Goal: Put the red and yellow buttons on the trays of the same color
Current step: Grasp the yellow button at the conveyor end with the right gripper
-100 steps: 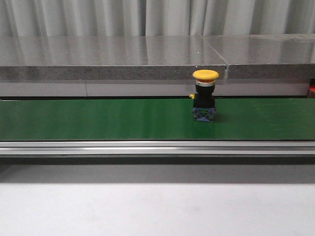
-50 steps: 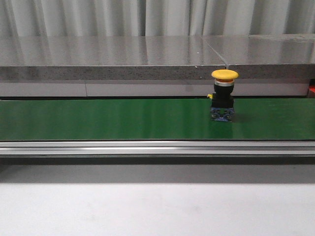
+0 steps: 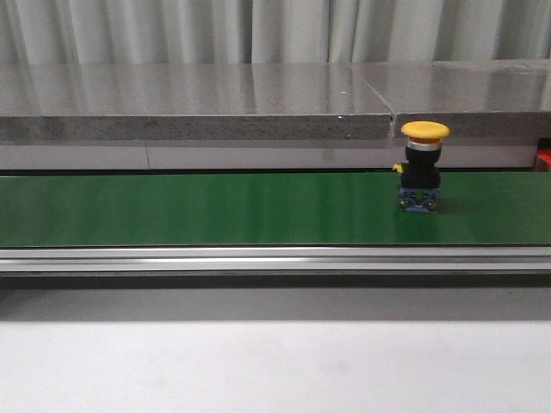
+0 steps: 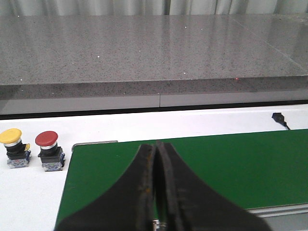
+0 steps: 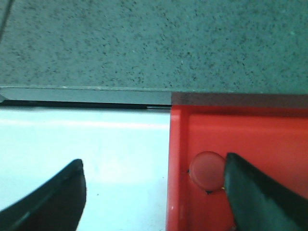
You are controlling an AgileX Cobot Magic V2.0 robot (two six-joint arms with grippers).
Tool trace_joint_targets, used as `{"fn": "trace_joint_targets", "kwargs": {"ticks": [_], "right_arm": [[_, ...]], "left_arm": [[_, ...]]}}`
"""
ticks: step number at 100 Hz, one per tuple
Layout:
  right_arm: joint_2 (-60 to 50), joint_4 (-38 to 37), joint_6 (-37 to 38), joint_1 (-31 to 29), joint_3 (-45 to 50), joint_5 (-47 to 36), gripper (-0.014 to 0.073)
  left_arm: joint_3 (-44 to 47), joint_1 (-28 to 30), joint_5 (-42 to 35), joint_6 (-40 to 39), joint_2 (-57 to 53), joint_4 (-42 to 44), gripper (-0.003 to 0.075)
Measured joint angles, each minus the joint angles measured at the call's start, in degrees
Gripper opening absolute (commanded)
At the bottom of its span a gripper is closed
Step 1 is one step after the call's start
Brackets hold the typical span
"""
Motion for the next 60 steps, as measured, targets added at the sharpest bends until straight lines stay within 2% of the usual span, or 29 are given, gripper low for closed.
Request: {"fn": "trace_joint_targets", "kwargs": {"ticks": [25,60], "right_arm": [[-10.51,0.25,0.40,0.00,4.97,2.70,0.0581],[-25.21,0.33,0.40,0.68,26.21,0.36,0.0581]], "left_arm": [[0.00,0.00,0.00,0.00,0.00,0.00,-0.0019],[0.00,0.00,0.00,0.00,0.00,0.00,-0.0019]]}}
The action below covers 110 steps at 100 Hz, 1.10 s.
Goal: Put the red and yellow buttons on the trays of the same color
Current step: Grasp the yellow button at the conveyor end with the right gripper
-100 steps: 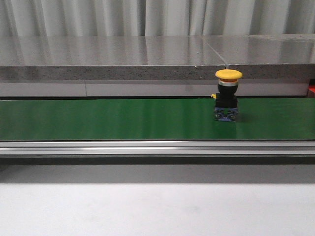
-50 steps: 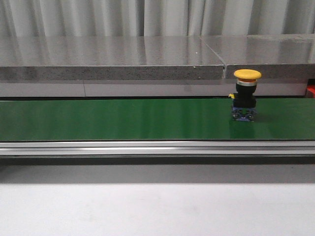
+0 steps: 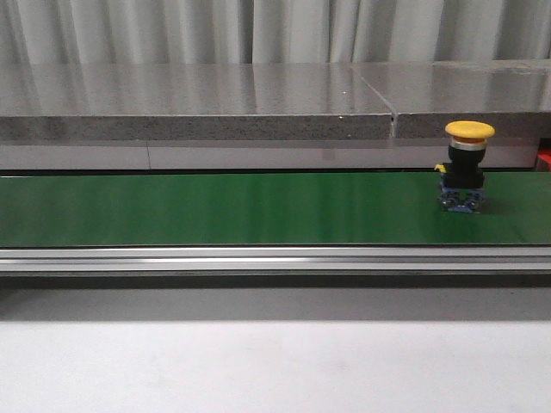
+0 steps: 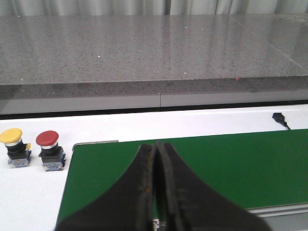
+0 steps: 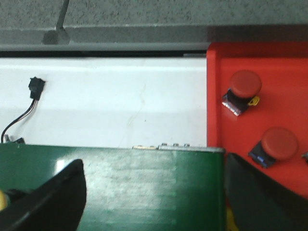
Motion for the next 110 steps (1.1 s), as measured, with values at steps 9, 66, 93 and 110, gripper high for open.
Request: {"fn": "trace_joint_targets", "kwargs": {"ticks": [9,66,93,110], "right_arm": [[-3.17,0.00,-0.55,1.57,4.88,-0.79,0.0581],[-5.98,0.20,-5.56,15.18,15.64,-6.36,0.0581],[-0.57,0.28,-5.69,16.49,15.64,-9.75,0.0581],[3.07,0.28,-5.87,16.49,15.64,-11.09,0.0578]], "left_arm": [[0.00,0.00,0.00,0.00,0.00,0.00,-0.0019],[0.00,0.00,0.00,0.00,0.00,0.00,-0.0019],[0.00,0.00,0.00,0.00,0.00,0.00,-0.0019],[0.00,0.00,0.00,0.00,0.00,0.00,-0.0019]]}}
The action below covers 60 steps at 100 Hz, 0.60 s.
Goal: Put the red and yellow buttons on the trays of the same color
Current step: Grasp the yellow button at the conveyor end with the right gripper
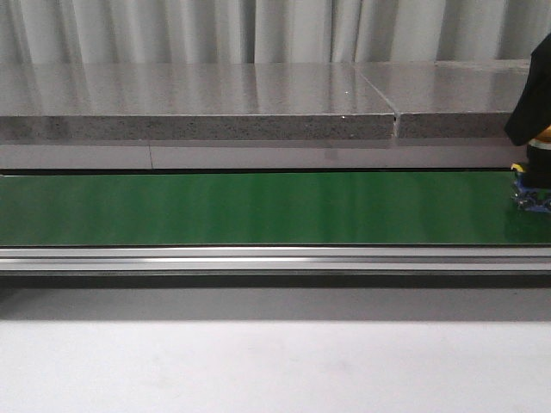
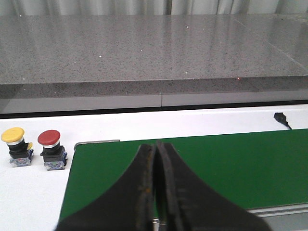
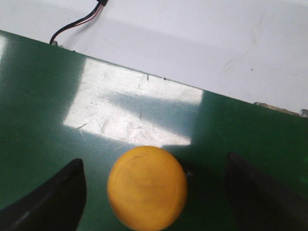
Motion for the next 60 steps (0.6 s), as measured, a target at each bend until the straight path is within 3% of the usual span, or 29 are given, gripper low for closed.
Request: {"fn": "trace_joint_targets", "kwargs": {"ticks": [9,30,60], "right_arm": [[1.45,0.00,0.00,0.00,0.00,-0.12,0.0522],[2.30,0.00,0.00,0.00,0.00,-0.36,0.0219],[-0.05,0.05,1.73,-0.10,0.11,1.30,0.0199]], "left_arm": [[0.00,0.00,0.00,0.00,0.00,0.00,-0.0019],[0.00,0.00,0.00,0.00,0.00,0.00,-0.0019],[0.00,0.00,0.00,0.00,0.00,0.00,-0.0019]]}}
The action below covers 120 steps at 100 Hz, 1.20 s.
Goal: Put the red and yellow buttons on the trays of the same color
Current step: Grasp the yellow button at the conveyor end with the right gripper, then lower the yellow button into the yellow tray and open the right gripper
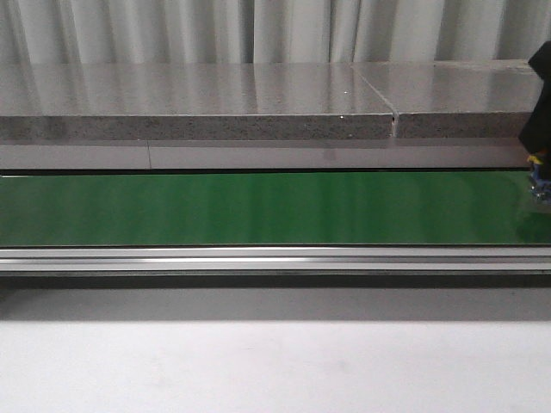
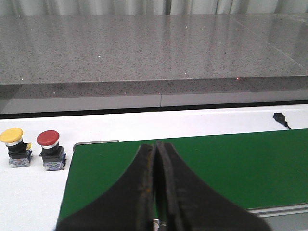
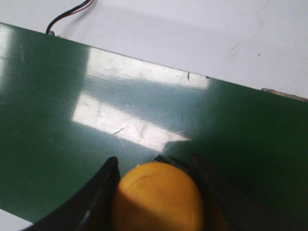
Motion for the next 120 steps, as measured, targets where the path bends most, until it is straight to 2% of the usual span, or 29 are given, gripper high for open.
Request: {"fn": "trace_joint_targets", "kwargs": {"ticks": [20,41,62,87,120], "right_arm": [[-7.46,0.00,2.61,-3.41,0.00,2.63,0.0199],[-15.02,-0.47,8.34,-12.38,0.00,9.18,0.0199],[-21.94,-5.06,13.44,-20.71,2.47,12.75,0.0199],[-27.40,-9.43,19.94,-28.53,11.20,11.33,0.0199],[-28.20,-10.75,25.91,-36.59,22.99,1.17,0.0199]], "left_arm": [[0.00,0.00,0.00,0.00,0.00,0.00,-0.0019],[0.00,0.00,0.00,0.00,0.00,0.00,-0.0019],[0.00,0.00,0.00,0.00,0.00,0.00,-0.0019],[0.00,0.00,0.00,0.00,0.00,0.00,-0.0019],[0.00,0.00,0.00,0.00,0.00,0.00,-0.0019]]}}
